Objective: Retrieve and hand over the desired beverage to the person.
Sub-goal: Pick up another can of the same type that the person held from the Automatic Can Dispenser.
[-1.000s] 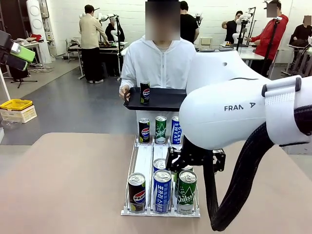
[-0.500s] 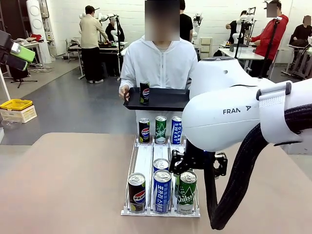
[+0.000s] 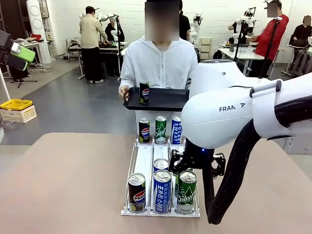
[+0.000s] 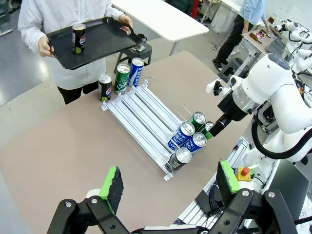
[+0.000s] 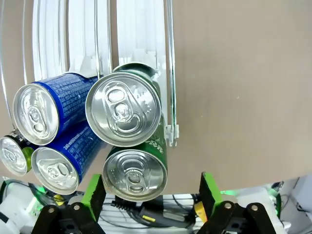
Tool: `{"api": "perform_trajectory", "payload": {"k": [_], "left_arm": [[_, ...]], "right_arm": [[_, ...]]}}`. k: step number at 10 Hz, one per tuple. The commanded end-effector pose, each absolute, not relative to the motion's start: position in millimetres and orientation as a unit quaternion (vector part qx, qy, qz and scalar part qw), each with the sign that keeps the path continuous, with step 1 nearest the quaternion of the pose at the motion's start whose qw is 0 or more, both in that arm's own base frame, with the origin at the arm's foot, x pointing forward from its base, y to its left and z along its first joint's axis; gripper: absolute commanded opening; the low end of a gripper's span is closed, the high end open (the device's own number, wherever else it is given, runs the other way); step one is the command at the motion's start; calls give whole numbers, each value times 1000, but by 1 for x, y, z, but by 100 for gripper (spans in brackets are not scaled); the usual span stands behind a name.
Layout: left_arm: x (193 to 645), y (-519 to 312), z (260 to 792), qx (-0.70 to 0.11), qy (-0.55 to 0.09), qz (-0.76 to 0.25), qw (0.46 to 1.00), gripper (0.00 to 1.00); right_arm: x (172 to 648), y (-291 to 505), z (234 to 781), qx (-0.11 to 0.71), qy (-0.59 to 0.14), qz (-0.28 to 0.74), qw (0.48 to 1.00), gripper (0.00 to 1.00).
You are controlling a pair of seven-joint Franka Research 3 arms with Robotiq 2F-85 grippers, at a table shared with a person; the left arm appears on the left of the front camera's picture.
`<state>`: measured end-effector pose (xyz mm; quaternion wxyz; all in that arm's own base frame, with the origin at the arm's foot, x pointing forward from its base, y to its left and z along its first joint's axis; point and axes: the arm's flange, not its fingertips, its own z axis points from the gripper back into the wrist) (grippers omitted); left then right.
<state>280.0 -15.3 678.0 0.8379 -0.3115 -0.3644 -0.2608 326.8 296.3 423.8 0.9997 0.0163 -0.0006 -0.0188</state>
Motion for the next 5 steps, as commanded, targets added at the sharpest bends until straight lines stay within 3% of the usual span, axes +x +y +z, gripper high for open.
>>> {"api": "perform_trajectory", "payload": {"k": [1,5], "left_arm": [[281,-15,678,-320,-367,-267,832,100],[281,-15,678,-320,-367,-267,832,100]], "right_arm": [[335,299,421,32,8,-21,999,100],[347,301,414,31,25,-16,999,100]]}}
